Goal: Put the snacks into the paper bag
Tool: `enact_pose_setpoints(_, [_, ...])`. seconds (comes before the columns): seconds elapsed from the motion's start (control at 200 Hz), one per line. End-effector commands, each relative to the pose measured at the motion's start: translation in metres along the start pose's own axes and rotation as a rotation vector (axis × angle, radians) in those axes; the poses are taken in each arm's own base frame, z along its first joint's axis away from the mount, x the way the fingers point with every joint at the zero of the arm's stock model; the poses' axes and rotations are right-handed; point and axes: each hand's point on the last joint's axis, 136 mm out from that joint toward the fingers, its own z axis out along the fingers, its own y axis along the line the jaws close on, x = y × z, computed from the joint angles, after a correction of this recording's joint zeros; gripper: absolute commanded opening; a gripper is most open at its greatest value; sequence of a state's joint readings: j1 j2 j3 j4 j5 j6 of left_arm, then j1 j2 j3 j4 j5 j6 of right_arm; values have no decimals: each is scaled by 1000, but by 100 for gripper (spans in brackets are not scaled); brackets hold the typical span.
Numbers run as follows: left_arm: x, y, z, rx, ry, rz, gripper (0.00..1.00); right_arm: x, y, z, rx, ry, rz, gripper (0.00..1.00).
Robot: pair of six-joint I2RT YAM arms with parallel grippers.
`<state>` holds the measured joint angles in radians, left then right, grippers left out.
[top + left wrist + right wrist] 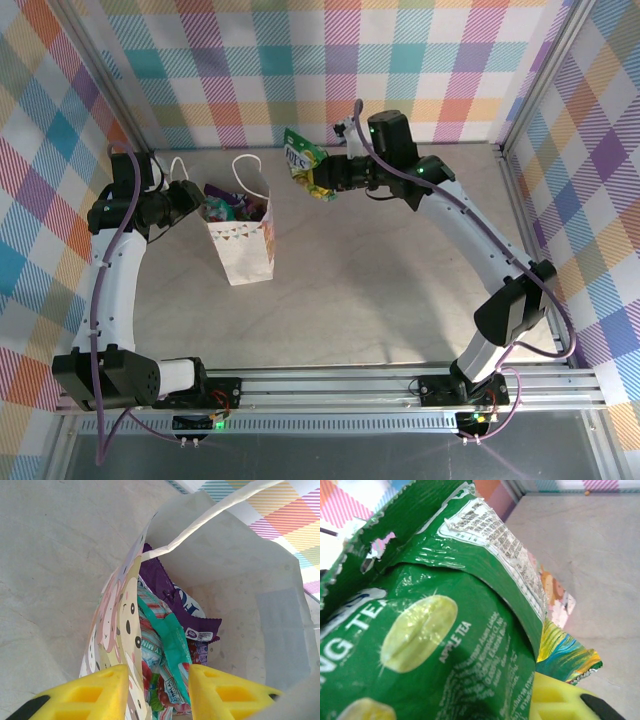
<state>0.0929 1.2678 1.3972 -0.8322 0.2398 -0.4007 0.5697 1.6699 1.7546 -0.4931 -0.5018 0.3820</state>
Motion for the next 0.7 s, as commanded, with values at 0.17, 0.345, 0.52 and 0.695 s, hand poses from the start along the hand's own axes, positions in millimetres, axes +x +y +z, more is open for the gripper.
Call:
enact_pose_setpoints(0.17, [1, 1, 3, -2, -2, 5, 35, -29, 76, -23, -257, -88, -84, 30])
enact_pose_setpoints(0.345, [3, 3, 6, -6, 6, 2, 35, -29, 95, -18, -333, -84, -78, 30])
enact_pose_setpoints(0.52, [6, 5, 8, -7, 11, 0, 35, -27, 109, -12, -361, -91, -83, 30])
enact_pose_setpoints(0.695, [7, 6, 9, -10, 15, 1, 35, -26, 121, -9, -399, -87, -88, 30])
